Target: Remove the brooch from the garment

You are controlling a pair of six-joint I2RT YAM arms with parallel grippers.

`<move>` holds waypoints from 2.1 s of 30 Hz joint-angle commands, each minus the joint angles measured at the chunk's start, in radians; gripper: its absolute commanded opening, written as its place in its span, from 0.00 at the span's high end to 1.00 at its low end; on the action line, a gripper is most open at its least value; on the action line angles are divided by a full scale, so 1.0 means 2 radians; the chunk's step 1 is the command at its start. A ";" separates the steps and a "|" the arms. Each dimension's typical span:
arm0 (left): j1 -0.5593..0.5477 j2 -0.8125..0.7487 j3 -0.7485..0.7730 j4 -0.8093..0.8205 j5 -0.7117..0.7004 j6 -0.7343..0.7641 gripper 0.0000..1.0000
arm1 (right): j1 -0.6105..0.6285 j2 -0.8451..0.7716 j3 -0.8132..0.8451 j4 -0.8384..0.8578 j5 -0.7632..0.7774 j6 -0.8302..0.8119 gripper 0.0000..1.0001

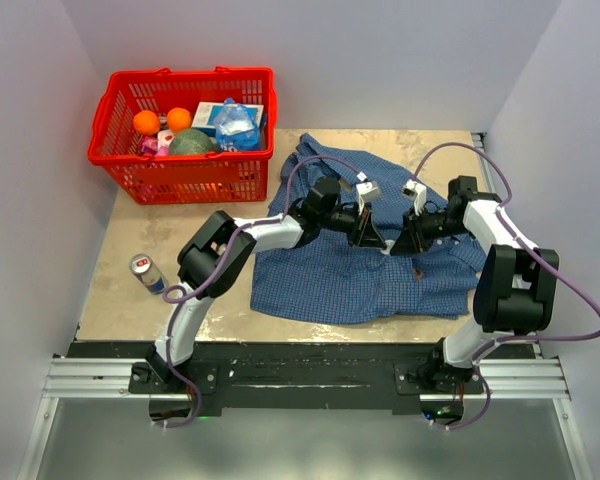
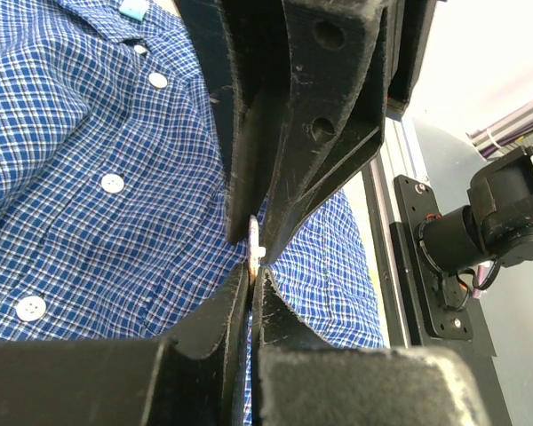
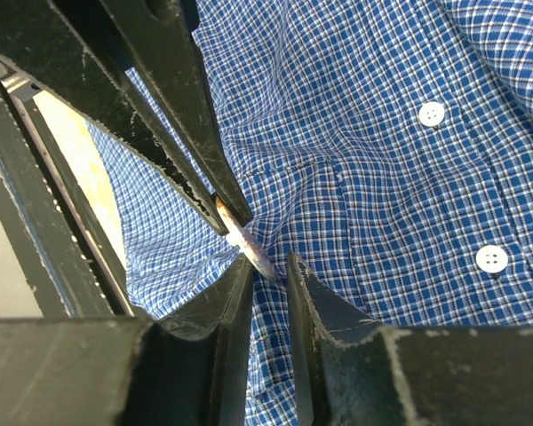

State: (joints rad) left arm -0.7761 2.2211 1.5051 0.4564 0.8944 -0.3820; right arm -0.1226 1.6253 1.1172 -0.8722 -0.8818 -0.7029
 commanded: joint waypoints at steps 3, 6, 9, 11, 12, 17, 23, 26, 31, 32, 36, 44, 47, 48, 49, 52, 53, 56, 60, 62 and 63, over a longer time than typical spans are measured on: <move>-0.007 -0.015 -0.005 0.039 0.045 -0.002 1.00 | 0.001 0.004 0.022 0.019 -0.012 0.002 0.70; -0.006 -0.015 -0.005 0.036 0.044 0.002 1.00 | 0.000 0.006 0.024 0.017 -0.016 0.002 0.71; -0.007 -0.014 -0.004 0.037 0.046 0.002 1.00 | 0.000 0.009 0.027 0.017 -0.017 0.008 0.74; -0.006 -0.014 -0.003 0.036 0.045 0.003 1.00 | 0.001 0.010 0.028 0.013 -0.025 0.006 0.72; -0.007 -0.013 -0.003 0.036 0.045 0.004 1.00 | 0.000 0.010 0.028 0.011 -0.027 0.004 0.71; -0.006 -0.011 -0.003 0.032 0.042 0.007 1.00 | 0.000 0.014 0.039 -0.028 -0.048 -0.035 0.66; -0.006 -0.012 -0.003 0.033 0.042 0.007 1.00 | 0.001 0.020 0.039 -0.028 -0.044 -0.031 0.71; -0.007 -0.013 -0.002 0.033 0.043 0.006 1.00 | 0.001 0.020 0.036 -0.018 -0.033 -0.023 0.74; -0.008 -0.013 -0.002 0.035 0.044 0.002 1.00 | 0.000 0.020 0.035 -0.006 -0.023 -0.008 0.74; -0.009 -0.013 -0.002 0.036 0.044 -0.001 1.00 | 0.001 0.020 0.034 0.002 -0.022 0.003 0.74; -0.013 -0.013 -0.003 0.046 0.044 -0.011 1.00 | 0.001 0.020 0.034 0.027 -0.006 0.036 0.76; -0.019 -0.017 -0.011 0.059 0.047 -0.025 1.00 | 0.001 0.026 0.039 0.063 0.043 0.088 0.81; -0.022 -0.015 -0.012 0.063 0.045 -0.029 1.00 | 0.001 0.030 0.041 0.069 0.052 0.095 0.81; -0.022 -0.015 -0.011 0.065 0.046 -0.031 1.00 | 0.001 0.030 0.043 0.068 0.051 0.094 0.81; -0.022 -0.014 -0.010 0.064 0.045 -0.031 1.00 | 0.000 0.032 0.045 0.066 0.050 0.089 0.81; -0.022 -0.011 -0.009 0.062 0.044 -0.028 1.00 | 0.001 0.031 0.056 0.029 0.032 0.056 0.74; -0.022 -0.011 -0.009 0.054 0.041 -0.023 1.00 | 0.000 0.028 0.061 0.020 0.031 0.047 0.73; -0.021 -0.015 -0.007 0.033 0.035 0.002 1.00 | 0.000 0.006 0.073 -0.009 0.030 0.012 0.69; -0.021 -0.023 -0.006 -0.006 0.027 0.048 1.00 | 0.000 -0.023 0.082 -0.041 0.033 -0.035 0.64; -0.021 -0.029 -0.009 -0.027 0.021 0.076 1.00 | 0.000 -0.035 0.080 -0.058 0.040 -0.059 0.63; -0.022 -0.031 -0.012 -0.032 0.016 0.084 1.00 | -0.001 -0.039 0.072 -0.059 0.044 -0.063 0.62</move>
State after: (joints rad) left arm -0.7929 2.2211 1.4780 0.4595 0.8867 -0.3279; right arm -0.1181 1.6276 1.2293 -0.9649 -0.8173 -0.7101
